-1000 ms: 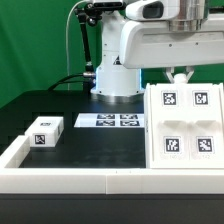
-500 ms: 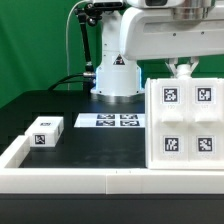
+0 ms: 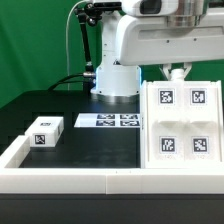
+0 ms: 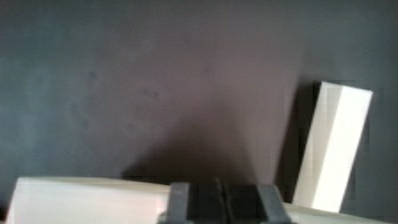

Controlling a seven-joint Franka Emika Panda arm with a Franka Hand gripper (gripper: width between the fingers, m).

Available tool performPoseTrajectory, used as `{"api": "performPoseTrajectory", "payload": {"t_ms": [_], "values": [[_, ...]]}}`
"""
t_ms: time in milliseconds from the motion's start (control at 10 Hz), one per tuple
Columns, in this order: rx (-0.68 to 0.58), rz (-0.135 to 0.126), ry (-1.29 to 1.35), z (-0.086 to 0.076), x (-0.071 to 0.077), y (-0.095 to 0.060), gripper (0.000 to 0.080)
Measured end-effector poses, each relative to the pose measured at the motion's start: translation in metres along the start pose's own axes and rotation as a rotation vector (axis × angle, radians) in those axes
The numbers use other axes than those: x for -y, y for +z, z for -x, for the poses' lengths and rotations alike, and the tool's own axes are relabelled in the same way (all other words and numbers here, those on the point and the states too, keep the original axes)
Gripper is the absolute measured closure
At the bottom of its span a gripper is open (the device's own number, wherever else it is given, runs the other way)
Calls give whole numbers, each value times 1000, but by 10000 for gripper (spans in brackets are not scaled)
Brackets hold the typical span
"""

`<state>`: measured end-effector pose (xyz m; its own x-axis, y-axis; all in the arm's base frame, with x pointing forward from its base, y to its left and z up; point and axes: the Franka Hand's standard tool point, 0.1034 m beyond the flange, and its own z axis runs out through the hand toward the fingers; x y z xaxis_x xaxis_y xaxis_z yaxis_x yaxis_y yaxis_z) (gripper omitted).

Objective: Assemble cabinet

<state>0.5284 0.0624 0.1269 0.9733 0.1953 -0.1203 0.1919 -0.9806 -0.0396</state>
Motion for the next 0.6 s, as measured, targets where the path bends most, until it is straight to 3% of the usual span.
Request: {"api": "performPoseTrajectory", "payload": {"t_ms": [200, 500, 600], "values": [[22, -3, -4, -3, 0, -15, 798], [20, -4, -6, -16, 1, -6, 798], [20, -4, -6, -15, 1, -6, 750]]}}
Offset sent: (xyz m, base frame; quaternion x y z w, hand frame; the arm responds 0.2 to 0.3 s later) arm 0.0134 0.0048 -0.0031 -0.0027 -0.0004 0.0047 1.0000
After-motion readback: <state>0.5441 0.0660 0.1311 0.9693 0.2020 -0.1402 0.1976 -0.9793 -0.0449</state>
